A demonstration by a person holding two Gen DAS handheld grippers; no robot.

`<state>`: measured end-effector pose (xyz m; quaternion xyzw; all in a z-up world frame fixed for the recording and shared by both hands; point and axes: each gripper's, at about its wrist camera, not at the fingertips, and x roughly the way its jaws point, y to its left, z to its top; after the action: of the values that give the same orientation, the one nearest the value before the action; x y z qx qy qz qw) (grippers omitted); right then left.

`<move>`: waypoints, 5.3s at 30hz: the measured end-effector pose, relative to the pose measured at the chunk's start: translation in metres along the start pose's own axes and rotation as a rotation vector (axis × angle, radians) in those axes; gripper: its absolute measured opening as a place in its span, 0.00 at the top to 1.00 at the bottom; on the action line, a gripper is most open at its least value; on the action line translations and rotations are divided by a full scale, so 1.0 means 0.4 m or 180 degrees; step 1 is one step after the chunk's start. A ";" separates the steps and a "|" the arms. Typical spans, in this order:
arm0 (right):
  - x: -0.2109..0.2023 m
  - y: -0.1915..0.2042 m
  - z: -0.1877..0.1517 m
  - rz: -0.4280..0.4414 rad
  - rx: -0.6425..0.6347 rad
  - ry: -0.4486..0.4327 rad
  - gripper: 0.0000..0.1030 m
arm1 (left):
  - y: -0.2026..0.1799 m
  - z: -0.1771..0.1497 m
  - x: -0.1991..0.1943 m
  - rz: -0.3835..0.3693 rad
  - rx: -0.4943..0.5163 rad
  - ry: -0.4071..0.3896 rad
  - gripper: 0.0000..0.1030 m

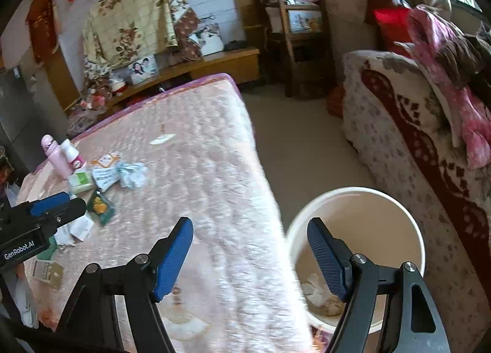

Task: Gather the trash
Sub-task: 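Move both grippers back over the bed toward the remaining trash, then grasp the green towel with left gripper while right grasps white milk carton, then carry the towel and milk carton in both grippers toward the white bucket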

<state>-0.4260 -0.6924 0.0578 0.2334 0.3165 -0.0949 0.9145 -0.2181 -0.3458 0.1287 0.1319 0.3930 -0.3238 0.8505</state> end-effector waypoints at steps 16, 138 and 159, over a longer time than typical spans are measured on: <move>-0.030 0.171 0.003 0.0071 -0.0206 -0.0077 0.27 | 0.185 -0.049 -0.075 0.0019 -0.0431 -0.0086 0.49; -0.036 -0.003 -0.023 0.0052 -0.0248 0.0175 0.49 | -0.128 0.042 0.044 -0.0711 0.0491 0.0228 0.62; 0.098 -0.011 -0.124 0.0270 -0.0185 0.0762 0.48 | -0.143 0.026 0.114 -0.0743 0.0401 0.0443 0.62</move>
<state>-0.4234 -0.6730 -0.0023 0.2296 0.4158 -0.0184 0.8798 -0.2275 -0.4144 0.1031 0.1606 0.4426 -0.4345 0.7678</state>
